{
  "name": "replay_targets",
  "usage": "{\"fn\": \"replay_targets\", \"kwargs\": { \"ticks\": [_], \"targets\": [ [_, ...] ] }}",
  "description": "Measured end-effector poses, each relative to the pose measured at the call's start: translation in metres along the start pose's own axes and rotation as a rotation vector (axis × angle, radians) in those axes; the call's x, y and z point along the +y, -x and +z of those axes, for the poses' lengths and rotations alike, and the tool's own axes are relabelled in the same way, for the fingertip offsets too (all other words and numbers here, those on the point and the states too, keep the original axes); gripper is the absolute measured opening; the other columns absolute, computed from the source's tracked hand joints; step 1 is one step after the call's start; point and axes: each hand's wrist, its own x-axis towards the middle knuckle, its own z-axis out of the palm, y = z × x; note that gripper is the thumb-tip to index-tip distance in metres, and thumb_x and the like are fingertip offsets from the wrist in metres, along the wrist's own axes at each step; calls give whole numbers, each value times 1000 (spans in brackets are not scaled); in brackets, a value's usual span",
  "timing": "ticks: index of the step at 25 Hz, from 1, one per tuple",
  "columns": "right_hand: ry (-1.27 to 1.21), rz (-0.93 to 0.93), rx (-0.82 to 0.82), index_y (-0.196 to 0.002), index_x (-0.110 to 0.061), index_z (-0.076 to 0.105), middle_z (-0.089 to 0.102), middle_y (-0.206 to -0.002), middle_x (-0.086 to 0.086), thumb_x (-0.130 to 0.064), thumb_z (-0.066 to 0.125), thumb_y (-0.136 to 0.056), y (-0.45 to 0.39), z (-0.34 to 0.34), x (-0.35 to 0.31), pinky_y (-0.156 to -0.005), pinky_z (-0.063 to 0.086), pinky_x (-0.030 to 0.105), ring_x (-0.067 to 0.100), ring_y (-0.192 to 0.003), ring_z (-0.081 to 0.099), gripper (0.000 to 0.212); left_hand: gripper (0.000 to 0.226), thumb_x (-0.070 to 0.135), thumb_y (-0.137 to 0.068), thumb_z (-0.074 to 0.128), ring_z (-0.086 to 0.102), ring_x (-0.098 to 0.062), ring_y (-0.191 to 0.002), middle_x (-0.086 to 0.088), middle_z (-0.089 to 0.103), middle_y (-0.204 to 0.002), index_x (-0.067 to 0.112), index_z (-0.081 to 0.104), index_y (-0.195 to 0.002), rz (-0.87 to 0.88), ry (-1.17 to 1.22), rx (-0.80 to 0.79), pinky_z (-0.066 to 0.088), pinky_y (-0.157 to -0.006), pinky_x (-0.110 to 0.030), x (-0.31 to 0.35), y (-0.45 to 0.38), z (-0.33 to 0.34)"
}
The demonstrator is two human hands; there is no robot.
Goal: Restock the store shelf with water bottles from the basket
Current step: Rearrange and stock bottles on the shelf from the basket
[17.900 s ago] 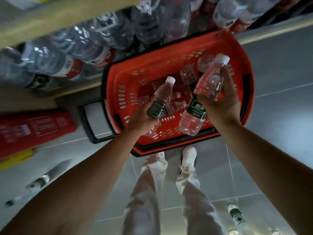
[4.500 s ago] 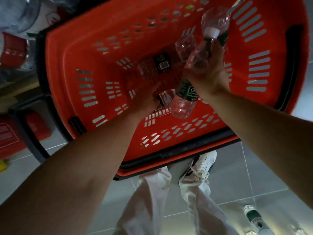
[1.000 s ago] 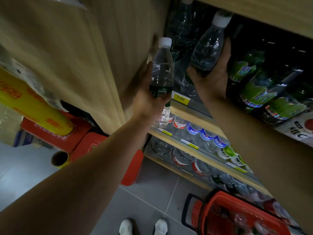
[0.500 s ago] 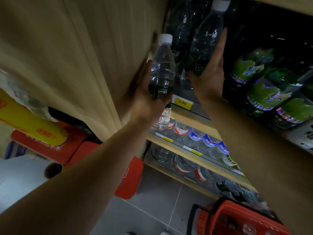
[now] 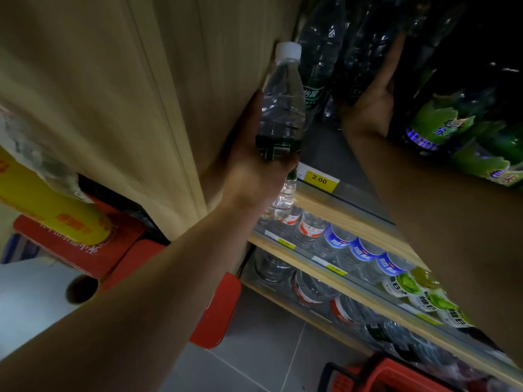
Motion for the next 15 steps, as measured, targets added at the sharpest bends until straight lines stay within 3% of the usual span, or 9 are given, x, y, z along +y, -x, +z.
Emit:
{"fn": "replay_targets", "kwargs": {
  "ticks": [6,9,11,13,15],
  "targets": [
    [-54,10,24,-157,-26,0,33,-157,9,-39,76,-77,-3,9,7,-114,37,40,29,-138,43,111,90,2,-78,77,51,-7,-130,5,52,-144,24,31,-153,-7,19,-14,50,-103,-35,-4,0,-2],
    [-66,86,-49,-157,-26,-3,41,-153,10,-38,76,-78,-4,7,5,-110,40,35,28,-130,52,112,91,5,-78,78,52,-8,-129,6,53,-143,28,30,-153,-18,-3,-19,50,-103,-38,-1,2,-3],
    [-53,103,-102,-157,-24,-3,39,-153,13,-44,73,-79,-3,1,2,-111,37,34,30,-134,48,111,91,5,-78,78,52,-9,-129,6,54,-142,29,31,-153,-40,-1,-24,49,-104,-39,-2,3,-4],
    [-31,112,-131,-157,-20,2,30,-157,15,-43,72,-81,6,-14,-2,-112,31,31,30,-139,39,106,92,9,-77,80,53,-10,-128,8,56,-140,29,31,-153,-43,-26,-25,49,-104,-40,-2,8,-4],
    [-89,108,-116,-155,-17,17,34,-153,14,-35,71,-82,21,-28,-10,-106,34,25,29,-136,41,92,95,14,-74,81,57,-8,-123,13,58,-135,32,31,-152,-28,-78,-22,51,-101,-40,-1,13,-4]
  ]
}}
